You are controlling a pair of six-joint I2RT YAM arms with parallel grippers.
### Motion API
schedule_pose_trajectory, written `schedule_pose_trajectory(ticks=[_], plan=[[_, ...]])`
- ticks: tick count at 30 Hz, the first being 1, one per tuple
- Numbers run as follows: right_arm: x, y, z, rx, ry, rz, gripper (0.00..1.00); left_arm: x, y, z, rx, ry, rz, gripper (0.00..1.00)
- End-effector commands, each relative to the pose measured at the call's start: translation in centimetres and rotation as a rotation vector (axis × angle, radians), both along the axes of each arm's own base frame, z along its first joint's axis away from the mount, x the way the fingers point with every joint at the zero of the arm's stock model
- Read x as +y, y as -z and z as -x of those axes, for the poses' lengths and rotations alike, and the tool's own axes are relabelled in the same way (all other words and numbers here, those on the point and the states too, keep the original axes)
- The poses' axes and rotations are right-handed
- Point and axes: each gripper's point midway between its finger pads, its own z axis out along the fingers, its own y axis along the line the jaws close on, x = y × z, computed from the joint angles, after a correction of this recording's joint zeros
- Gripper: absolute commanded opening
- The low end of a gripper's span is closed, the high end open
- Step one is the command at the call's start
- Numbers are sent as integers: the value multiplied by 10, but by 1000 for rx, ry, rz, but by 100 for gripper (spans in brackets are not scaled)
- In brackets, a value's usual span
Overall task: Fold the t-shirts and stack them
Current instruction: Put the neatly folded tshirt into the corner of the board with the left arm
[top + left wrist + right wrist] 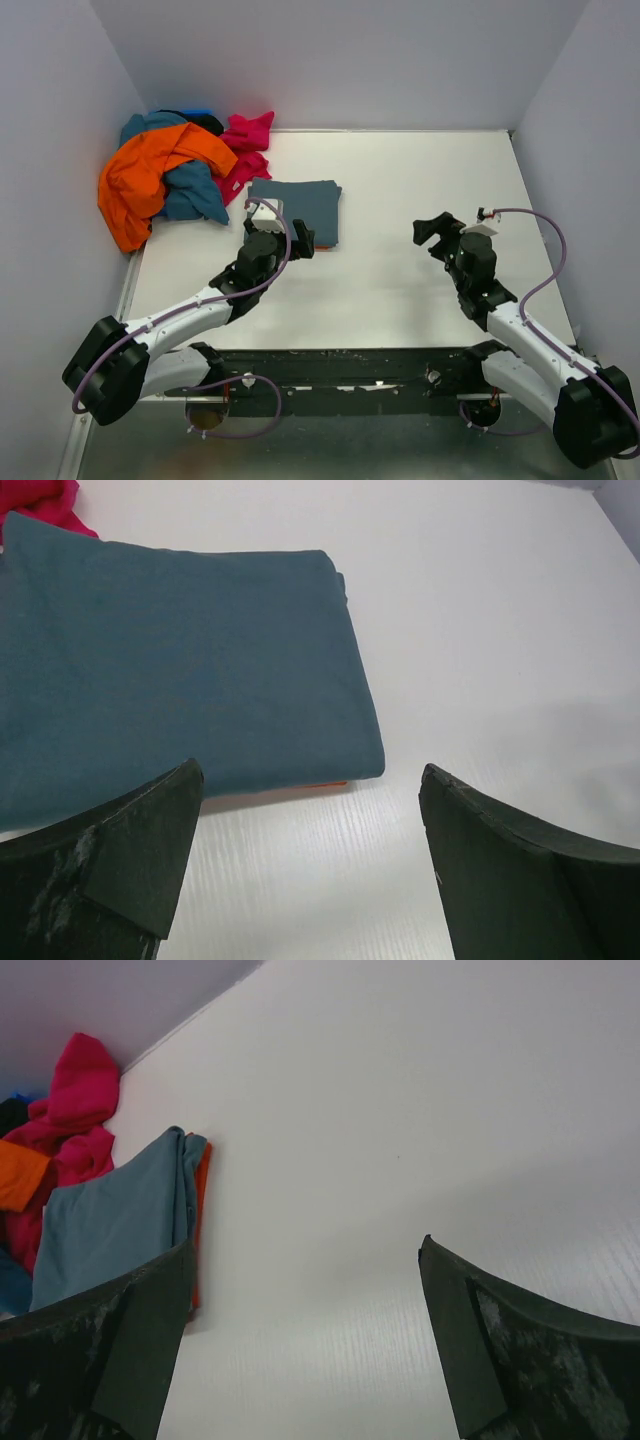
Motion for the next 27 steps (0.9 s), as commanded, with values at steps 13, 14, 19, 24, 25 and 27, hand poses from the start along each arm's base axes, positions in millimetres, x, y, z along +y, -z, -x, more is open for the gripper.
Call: schedule_pose_trajectory(ticks=[13,14,19,24,25,27], plan=[[-7,-1,2,-9,27,10,100,1,-11,-6,-20,-10,-15,99],[-7,0,2,-6,28,8,100,0,-10,-8,-16,-10,-28,99],[-6,2,3,-3,24,6,100,-2,-7,-30,62,-98,-99,99],[-4,3,3,-2,14,1,100,-17,-9,-68,87,-140,-211,99],[-4,2,3,-3,13,-1,100,-21,-7,-79,94,-150,-245,99],[-4,3,3,-1,13,-1,100,-31,1,-103,129,-125,-295,99]])
